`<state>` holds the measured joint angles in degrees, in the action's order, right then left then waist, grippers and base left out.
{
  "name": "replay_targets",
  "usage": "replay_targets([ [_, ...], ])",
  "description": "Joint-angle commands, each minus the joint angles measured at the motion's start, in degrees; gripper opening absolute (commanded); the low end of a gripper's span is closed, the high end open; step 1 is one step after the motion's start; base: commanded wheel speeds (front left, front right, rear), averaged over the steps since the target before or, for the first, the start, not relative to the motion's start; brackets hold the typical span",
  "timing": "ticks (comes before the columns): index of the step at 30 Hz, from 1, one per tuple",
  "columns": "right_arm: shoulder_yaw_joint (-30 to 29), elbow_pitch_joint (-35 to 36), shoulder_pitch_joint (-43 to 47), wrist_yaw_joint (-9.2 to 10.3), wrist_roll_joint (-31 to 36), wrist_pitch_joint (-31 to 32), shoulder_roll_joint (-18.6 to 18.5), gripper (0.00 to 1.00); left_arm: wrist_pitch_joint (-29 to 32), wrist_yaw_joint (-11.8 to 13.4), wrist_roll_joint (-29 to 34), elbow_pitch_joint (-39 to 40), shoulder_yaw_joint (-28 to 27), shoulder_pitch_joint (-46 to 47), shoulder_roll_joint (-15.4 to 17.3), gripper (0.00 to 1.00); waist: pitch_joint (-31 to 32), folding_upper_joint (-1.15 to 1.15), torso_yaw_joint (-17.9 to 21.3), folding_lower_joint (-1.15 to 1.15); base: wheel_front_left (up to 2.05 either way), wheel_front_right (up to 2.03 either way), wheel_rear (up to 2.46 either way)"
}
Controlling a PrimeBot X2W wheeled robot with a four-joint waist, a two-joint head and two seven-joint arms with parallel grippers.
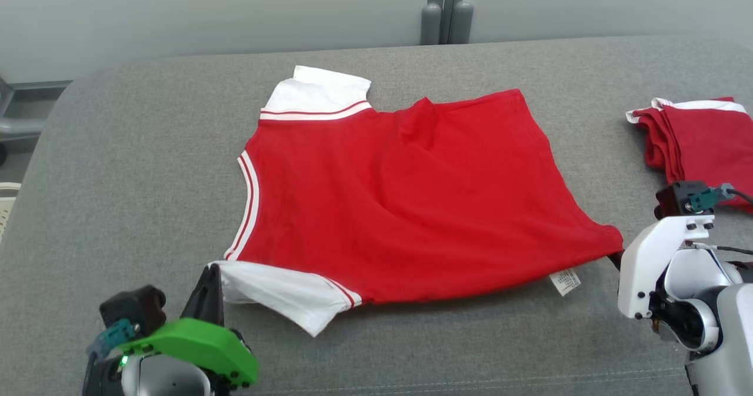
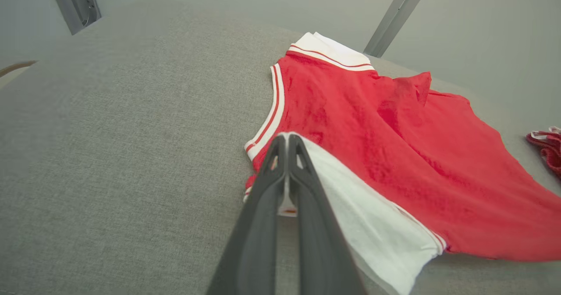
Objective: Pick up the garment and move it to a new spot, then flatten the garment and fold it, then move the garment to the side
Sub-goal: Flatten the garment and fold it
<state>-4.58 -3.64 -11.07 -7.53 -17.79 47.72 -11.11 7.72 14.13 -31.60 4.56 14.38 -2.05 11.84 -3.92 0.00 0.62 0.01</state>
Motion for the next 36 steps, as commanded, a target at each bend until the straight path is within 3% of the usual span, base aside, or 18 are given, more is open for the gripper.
replay_targets([
  [1, -0.1, 0.0, -1.5, 0.09, 0.3, -0.7, 0.5, 0.00, 1.8, 0.2, -0.3, -0.8, 0.3, 2.6, -0.2, 0.00, -0.9, 0.00, -0.1, -0.01, 0.00, 0.00, 0.00],
  [13, -0.5, -9.3, -11.9, 0.08, 1.7, -5.8, 3.8, 0.00, 9.6, -0.4, -0.7, -11.4, 2.8, 18.0, -1.8, 0.00, -5.8, 0.00, -0.5, -0.01, 0.00, 0.00, 0.00],
  [24, -2.1, -21.3, -20.0, 0.07, 3.6, -11.9, 5.4, 0.00, 7.0, -1.4, 0.3, -23.3, 2.2, 30.2, -2.7, 0.00, -9.1, 0.00, -0.9, -0.01, 0.00, 0.00, 0.00],
  [36, -5.0, -29.6, -24.4, 0.07, 7.1, -17.5, 5.9, 0.00, 3.4, -1.2, 0.8, -30.9, 1.6, 34.6, -2.6, 0.00, -8.7, 0.00, -1.1, -0.01, 0.00, 0.00, 0.00],
])
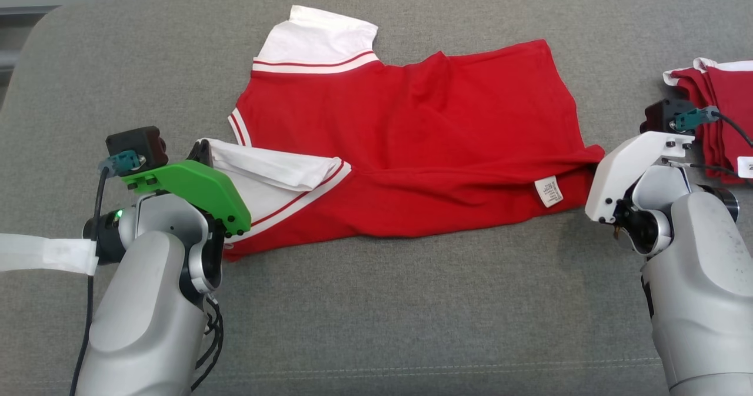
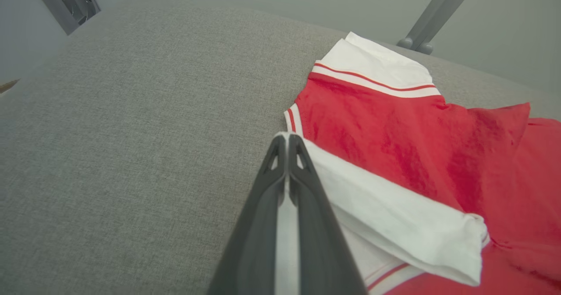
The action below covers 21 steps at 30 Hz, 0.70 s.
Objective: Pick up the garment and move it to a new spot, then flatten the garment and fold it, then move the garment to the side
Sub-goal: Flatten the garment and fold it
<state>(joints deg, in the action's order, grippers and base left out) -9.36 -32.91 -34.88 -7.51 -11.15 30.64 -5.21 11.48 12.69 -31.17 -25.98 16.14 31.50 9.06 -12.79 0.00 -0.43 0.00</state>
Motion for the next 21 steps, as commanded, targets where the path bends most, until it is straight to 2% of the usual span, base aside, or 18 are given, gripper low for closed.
replay_targets([
  [1, -0.2, -0.8, -0.8, 0.05, 0.5, -0.6, 0.2, 0.00, -0.4, 0.1, 0.3, -0.8, -0.1, 1.1, 0.1, 0.00, 0.2, 0.00, -0.1, 0.00, 0.00, 0.00, 0.00],
  [5, 0.2, -2.4, -1.2, 0.05, 0.6, -1.3, 0.5, 0.00, -1.4, -0.3, 0.1, -2.1, 0.0, 1.5, 0.0, 0.00, 0.4, 0.00, 0.0, 0.00, 0.00, 0.00, 0.00],
  [6, 0.4, -2.8, -1.4, 0.05, 0.4, -1.5, 0.6, 0.04, -1.7, -0.5, 0.3, -2.4, 0.1, 1.7, 0.0, 0.00, 0.4, 0.00, 0.0, 0.00, 0.00, 0.00, 0.00],
  [7, 0.9, -2.8, -1.6, 0.05, 0.1, -1.9, 0.7, 0.45, -2.5, -0.4, 0.5, -2.6, 0.1, 1.9, -0.1, 0.31, 0.4, 0.00, 0.0, 0.00, 0.00, 0.00, 0.00],
  [8, 0.7, -3.1, -1.6, 0.05, -0.2, -2.2, 0.8, 1.00, -3.2, -0.4, 0.6, -2.8, 0.0, 2.1, -0.2, 1.00, 0.4, 0.00, 0.0, 0.00, 0.00, 0.00, 0.00],
  [15, 0.5, -3.7, -1.8, 0.05, -1.3, -4.5, 1.1, 1.00, -6.0, -0.5, 1.1, -5.0, 0.5, 1.6, -0.3, 1.00, 1.5, 0.00, -0.1, 0.00, 0.00, 0.00, 0.00],
  [21, 1.1, -0.8, 1.2, 0.05, -2.1, -6.6, -0.1, 1.00, -8.1, -0.6, 1.1, -5.2, 0.7, -2.2, 0.6, 1.00, 4.1, 0.00, -0.4, 0.00, 0.00, 0.00, 0.00],
])
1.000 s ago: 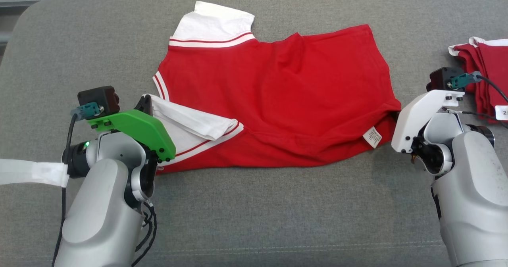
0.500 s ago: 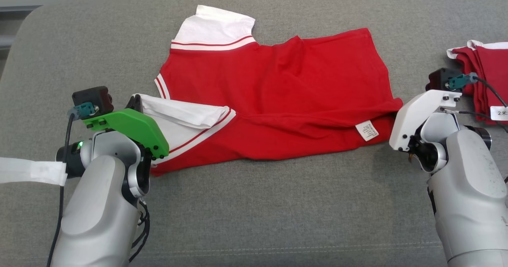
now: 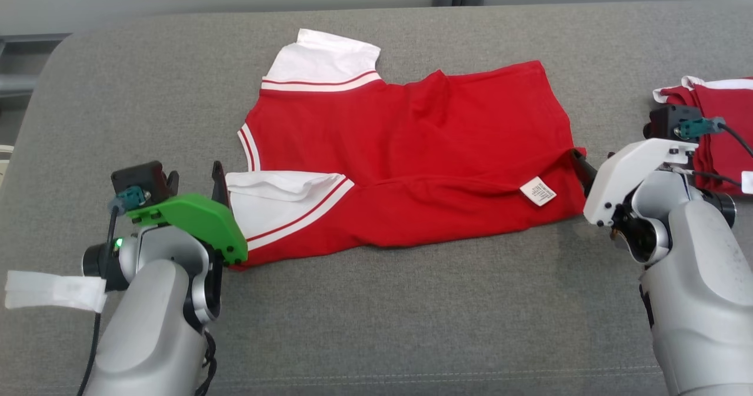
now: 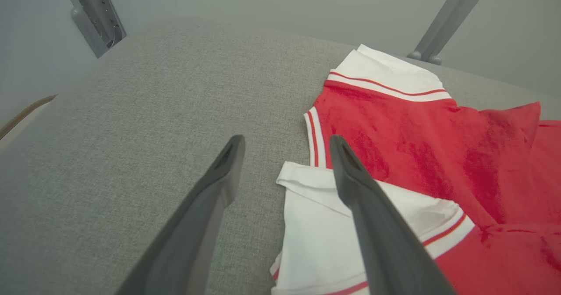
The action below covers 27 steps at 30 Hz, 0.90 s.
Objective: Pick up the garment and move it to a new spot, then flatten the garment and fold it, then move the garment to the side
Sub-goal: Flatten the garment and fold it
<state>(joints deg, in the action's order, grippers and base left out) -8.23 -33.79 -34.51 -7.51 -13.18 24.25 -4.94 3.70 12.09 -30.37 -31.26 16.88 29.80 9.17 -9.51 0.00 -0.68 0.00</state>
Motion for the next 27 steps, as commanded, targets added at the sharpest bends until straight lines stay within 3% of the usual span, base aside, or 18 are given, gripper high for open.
replay_targets([
  [1, 0.1, 0.8, 1.5, 0.05, 0.0, -0.4, -0.6, 1.00, -0.4, 0.0, 0.6, 0.2, 0.2, -1.3, 0.7, 1.00, 1.3, 0.00, -0.2, 0.00, 0.00, 0.00, 0.00],
  [6, 0.6, 5.1, 6.4, 0.04, 1.7, -1.2, -2.0, 1.00, 0.6, 0.4, 1.3, 1.6, 2.1, -6.3, 1.4, 1.00, 3.3, 0.00, -0.5, 0.00, 0.00, 0.00, 0.00],
  [13, 0.0, 8.6, 11.5, 0.05, 2.8, -0.2, -1.3, 1.00, 2.3, 1.2, 2.5, 4.2, 4.7, -11.7, 1.8, 1.00, 3.6, 0.00, -0.5, 0.00, 0.00, 0.00, 0.00],
  [27, -0.9, 4.4, 8.0, 0.05, 7.1, -1.4, 0.2, 1.00, 6.0, 2.5, 3.2, 5.3, 7.1, -10.8, 1.6, 1.00, 0.5, 0.00, -1.4, 0.00, 0.00, 0.00, 0.00],
])
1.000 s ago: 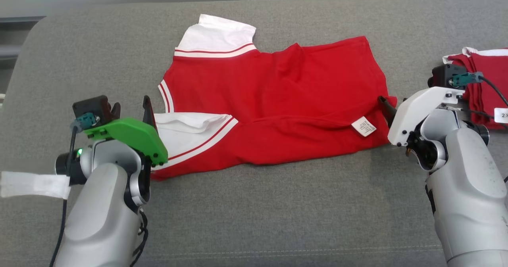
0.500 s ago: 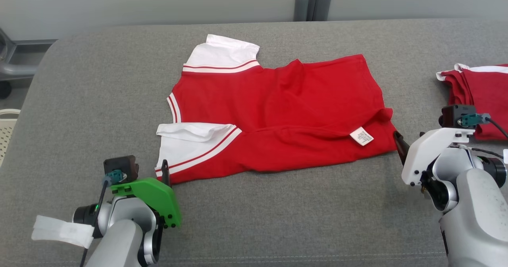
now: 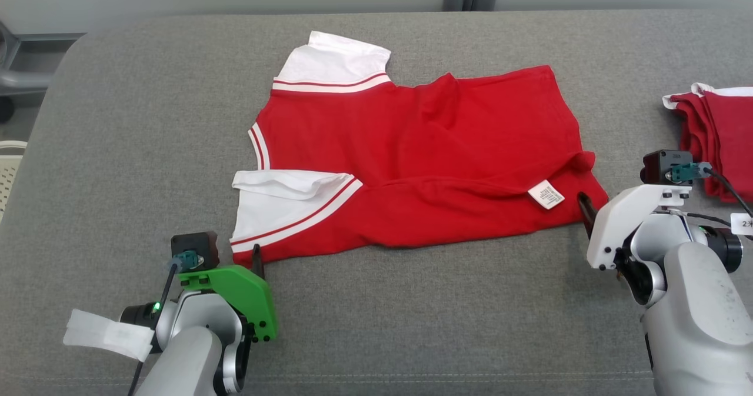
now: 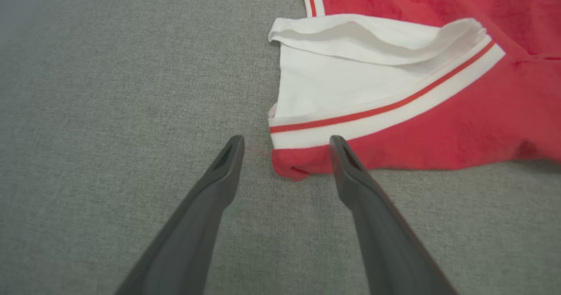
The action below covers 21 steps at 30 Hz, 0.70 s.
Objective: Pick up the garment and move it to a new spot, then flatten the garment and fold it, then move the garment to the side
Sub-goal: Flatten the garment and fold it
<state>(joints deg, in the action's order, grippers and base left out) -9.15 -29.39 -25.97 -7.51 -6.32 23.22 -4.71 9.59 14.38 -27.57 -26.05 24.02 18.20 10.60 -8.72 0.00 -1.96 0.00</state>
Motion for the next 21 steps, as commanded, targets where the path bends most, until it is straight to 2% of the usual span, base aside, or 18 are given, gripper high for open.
replay_targets([
  [1, 0.0, -0.4, -0.8, 0.05, 0.4, -0.6, 0.0, 1.00, 0.2, 0.2, 0.3, 0.0, 0.0, 0.9, 0.1, 1.00, -0.4, 0.00, -0.1, 0.00, 0.00, 0.00, 0.00],
  [15, 0.6, -6.0, -3.8, 0.05, 1.2, -2.0, -0.1, 1.00, 1.2, 0.0, -0.7, -1.6, 0.9, 1.7, -0.5, 1.00, -1.9, 0.00, -0.3, 0.00, 0.00, 0.00, 0.00],
  [16, 0.8, -6.3, -3.9, 0.05, 1.0, -2.2, -0.2, 0.79, 1.1, -0.2, -0.8, -1.7, 0.9, 1.7, -0.6, 0.93, -2.0, 0.00, -0.3, 0.00, 0.00, 0.00, 0.00],
  [17, 1.0, -6.6, -4.0, 0.05, 0.9, -2.2, -0.2, 0.62, 1.3, -0.2, -0.9, -1.8, 1.0, 1.5, -0.6, 0.49, -2.0, 0.00, -0.3, 0.00, 0.00, 0.00, 0.00],
  [18, 1.1, -6.9, -4.1, 0.05, 0.9, -2.2, -0.3, 0.47, 1.5, -0.3, -0.9, -2.0, 1.1, 1.3, -0.6, 0.31, -2.0, 0.00, -0.3, 0.00, 0.00, 0.00, 0.00],
  [19, 1.3, -7.1, -4.2, 0.05, 0.8, -2.2, -0.3, 0.41, 1.6, -0.5, -1.0, -2.1, 1.2, 1.2, -0.7, 0.09, -2.0, 0.00, -0.3, 0.00, 0.00, 0.00, 0.00],
  [20, 1.5, -7.3, -4.2, 0.05, 0.7, -2.3, -0.4, 0.27, 1.6, -0.7, -1.1, -2.2, 1.3, 1.0, -0.7, 0.00, -2.0, 0.00, -0.2, 0.00, 0.00, 0.00, 0.00],
  [21, 1.7, -7.5, -4.1, 0.05, 0.7, -2.3, -0.4, 0.00, 1.7, -0.8, -1.2, -2.3, 1.6, 0.8, -0.7, 0.00, -1.9, 0.00, -0.2, 0.00, 0.00, 0.00, 0.00],
])
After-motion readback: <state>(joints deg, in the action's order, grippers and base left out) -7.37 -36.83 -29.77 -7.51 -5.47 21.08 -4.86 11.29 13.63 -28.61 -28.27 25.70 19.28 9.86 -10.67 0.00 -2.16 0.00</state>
